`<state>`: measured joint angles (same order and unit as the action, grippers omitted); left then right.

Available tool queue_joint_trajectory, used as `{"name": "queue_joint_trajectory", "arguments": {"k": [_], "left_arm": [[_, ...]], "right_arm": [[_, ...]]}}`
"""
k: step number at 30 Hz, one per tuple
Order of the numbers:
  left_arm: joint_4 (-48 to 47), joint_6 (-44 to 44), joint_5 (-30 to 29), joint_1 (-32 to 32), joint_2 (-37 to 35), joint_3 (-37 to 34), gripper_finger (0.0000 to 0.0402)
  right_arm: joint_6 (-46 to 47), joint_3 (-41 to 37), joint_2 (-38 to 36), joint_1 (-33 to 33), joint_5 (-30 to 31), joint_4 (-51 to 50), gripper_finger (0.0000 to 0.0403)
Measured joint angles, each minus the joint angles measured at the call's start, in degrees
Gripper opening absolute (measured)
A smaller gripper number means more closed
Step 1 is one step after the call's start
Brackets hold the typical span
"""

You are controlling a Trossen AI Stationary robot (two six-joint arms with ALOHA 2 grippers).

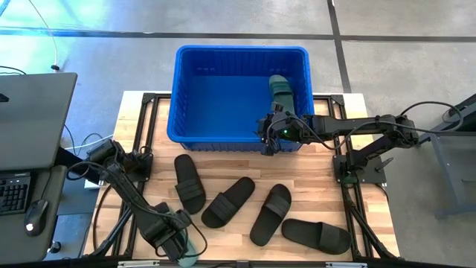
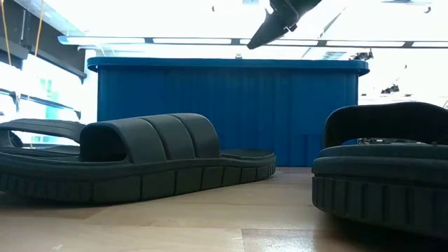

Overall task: Pick and place slides into bin
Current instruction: Put the green slide into the blue container

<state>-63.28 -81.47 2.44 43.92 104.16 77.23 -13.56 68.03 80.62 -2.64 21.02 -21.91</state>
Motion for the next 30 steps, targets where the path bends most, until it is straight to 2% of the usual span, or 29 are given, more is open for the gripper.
{"name": "queue_joint_trajectory", "arguments": {"k": [6,10,16,22,25,30], "left_arm": [[-4.60,-0.35,-0.14,-0.03,0.00,-0.02,0.0161],[-9.30,-2.67,2.94,0.02,0.00,-0.12,0.0161],[-8.54,-2.10,1.02,0.02,0.00,-0.11,0.0161],[-5.43,-2.84,3.39,-0.02,0.42,-0.07,0.0161],[-1.79,-1.69,1.24,0.02,0.42,-0.04,0.0161],[-2.04,-0.92,-0.36,0.02,0.46,-0.04,0.0161]], "right_arm": [[0.00,0.00,0.00,-0.01,0.00,-0.02,0.0161],[0.01,0.00,0.02,0.00,-0.07,-0.04,0.0161],[0.02,0.00,0.02,-0.02,-1.11,-0.07,0.0161],[0.02,0.00,0.04,-0.02,-1.17,-0.07,0.0161],[0.02,0.00,0.04,-0.02,-1.68,-0.09,0.0161],[0.02,0.00,0.07,-0.02,-2.08,-0.07,0.0161]]}}
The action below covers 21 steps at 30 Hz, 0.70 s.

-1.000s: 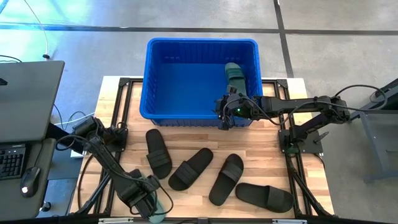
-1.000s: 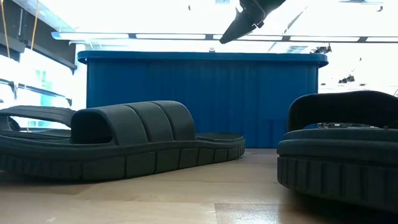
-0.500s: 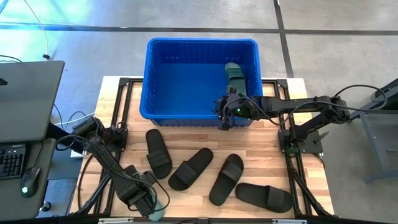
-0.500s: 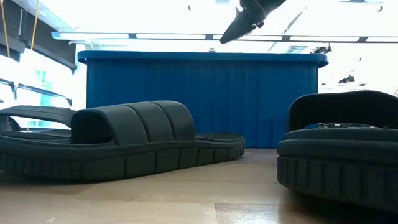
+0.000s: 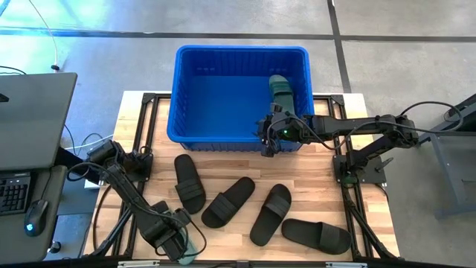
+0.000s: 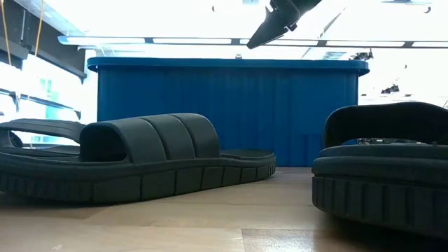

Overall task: Pick and place slides into bin
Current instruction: Put the green slide into the blue container

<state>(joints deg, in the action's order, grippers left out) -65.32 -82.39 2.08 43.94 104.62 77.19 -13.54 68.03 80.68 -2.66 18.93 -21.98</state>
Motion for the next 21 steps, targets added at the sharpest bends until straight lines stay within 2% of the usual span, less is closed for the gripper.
{"name": "queue_joint_trajectory", "arguments": {"k": [6,14,21], "left_arm": [[-0.36,-0.29,1.36,-0.02,2.91,0.11,0.0161],[-10.12,0.42,10.55,-0.44,4.90,0.13,0.0161],[-14.01,-0.59,9.95,-0.44,4.92,0.45,0.0161]], "right_arm": [[0.00,0.00,0.09,0.00,-0.01,0.00,0.0161],[0.00,0.00,0.91,0.00,-0.23,-0.15,0.0161],[-0.81,0.02,2.72,0.00,-0.37,0.51,0.0161]]}}
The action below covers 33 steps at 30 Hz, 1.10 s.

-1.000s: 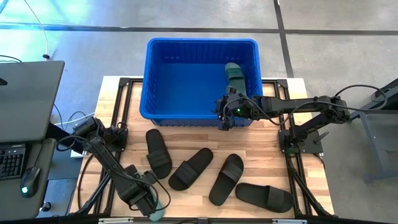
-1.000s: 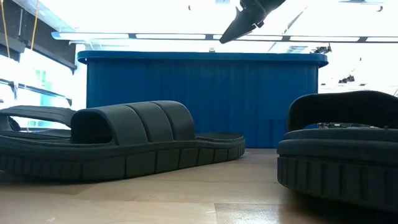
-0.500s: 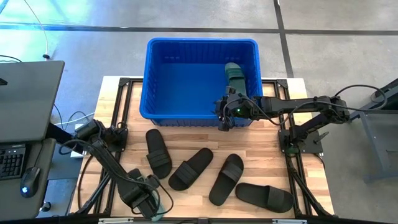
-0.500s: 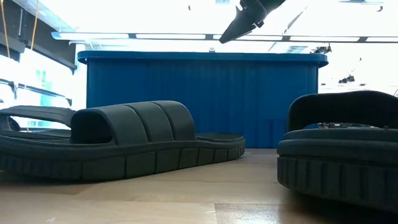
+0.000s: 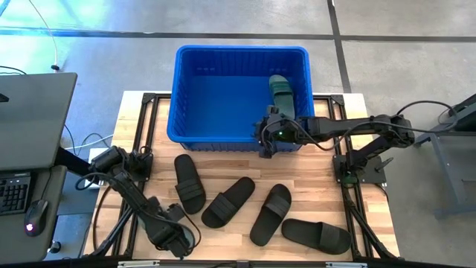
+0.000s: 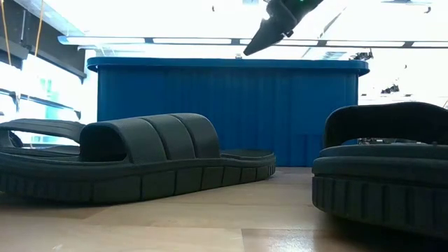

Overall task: Pick and place slides into bin
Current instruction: Put the green slide into the blue container

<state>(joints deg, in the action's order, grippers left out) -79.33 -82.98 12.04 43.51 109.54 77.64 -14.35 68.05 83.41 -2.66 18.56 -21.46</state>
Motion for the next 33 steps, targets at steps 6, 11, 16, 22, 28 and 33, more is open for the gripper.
{"name": "queue_joint_trajectory", "arguments": {"k": [6,11,16,22,28,33], "left_arm": [[-0.82,-1.98,-0.05,0.02,0.00,-0.04,0.0161],[-1.77,-2.81,0.63,0.02,0.00,-0.04,0.0161],[-3.02,-2.82,0.67,0.07,0.10,-0.04,0.0161],[-3.00,-2.50,2.08,0.13,3.14,-0.06,0.0161],[-3.46,3.50,3.25,0.04,5.99,-0.10,0.0158],[-4.32,5.22,3.19,0.02,5.90,0.92,0.0094]], "right_arm": [[-2.29,0.00,2.40,0.01,0.46,1.08,0.0161],[-2.58,0.02,3.22,-0.04,0.49,2.70,0.0161],[-2.25,0.02,3.25,-0.02,0.40,2.77,0.0161],[-2.25,0.00,3.25,0.00,0.22,2.85,0.0161],[-2.25,0.02,3.25,0.00,0.27,2.90,0.0161],[-2.52,0.00,3.25,0.00,0.37,2.96,0.0161]]}}
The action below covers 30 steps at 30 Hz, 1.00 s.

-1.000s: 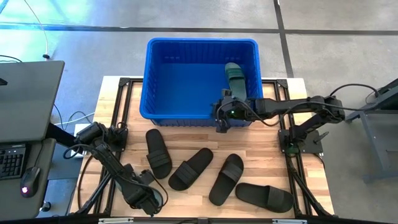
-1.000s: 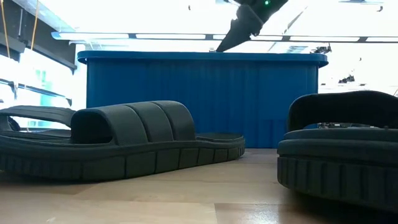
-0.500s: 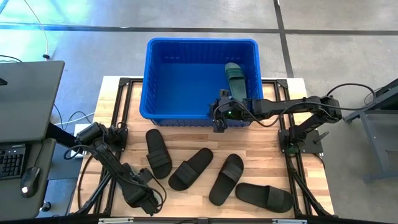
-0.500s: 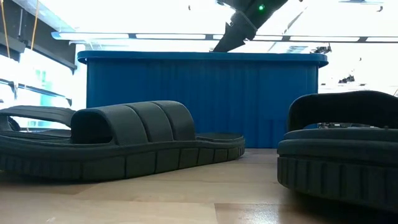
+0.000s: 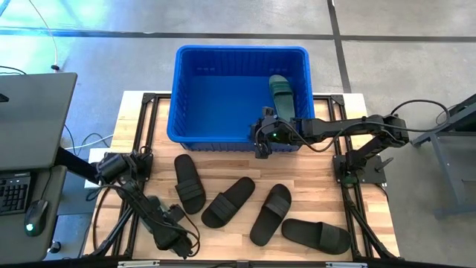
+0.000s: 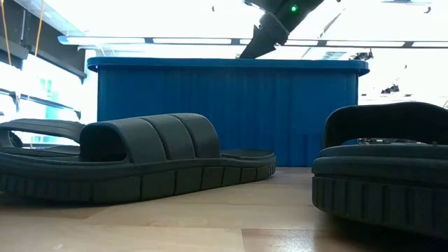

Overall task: Pick and place slides into bin
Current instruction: Put the green slide into the blue container

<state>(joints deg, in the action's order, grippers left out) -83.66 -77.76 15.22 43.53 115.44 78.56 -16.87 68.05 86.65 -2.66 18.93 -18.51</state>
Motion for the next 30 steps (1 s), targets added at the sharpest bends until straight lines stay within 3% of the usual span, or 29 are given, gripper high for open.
{"name": "queue_joint_trajectory", "arguments": {"k": [4,9,13,17,22,26,30], "left_arm": [[-2.63,4.31,-0.21,-0.02,0.00,2.81,0.0013],[-6.23,6.67,-3.81,-0.06,-0.33,9.10,0.0011],[-6.26,11.19,-10.45,-0.41,-2.09,15.99,0.0010],[-6.33,18.38,-21.41,-0.46,-2.80,24.50,0.0004],[-6.19,33.64,-41.16,-1.14,-2.89,32.66,0.0003],[-6.28,45.81,-50.59,-4.68,-3.23,34.64,0.0002],[-6.34,57.92,-56.94,-10.20,-4.00,35.16,0.0002]], "right_arm": [[0.01,0.00,0.06,0.02,-0.19,1.06,0.0161],[0.27,0.00,0.07,0.45,-1.91,3.37,0.0161],[0.29,0.00,0.07,1.08,-3.38,3.19,0.0161],[0.29,0.00,0.07,2.19,-3.31,2.46,0.0161],[0.90,-0.02,0.07,4.92,-3.07,1.63,0.0161],[2.17,-0.05,-1.04,8.78,0.01,-2.07,0.0161],[10.65,-0.05,-3.87,14.47,7.11,-12.73,0.0161]]}}
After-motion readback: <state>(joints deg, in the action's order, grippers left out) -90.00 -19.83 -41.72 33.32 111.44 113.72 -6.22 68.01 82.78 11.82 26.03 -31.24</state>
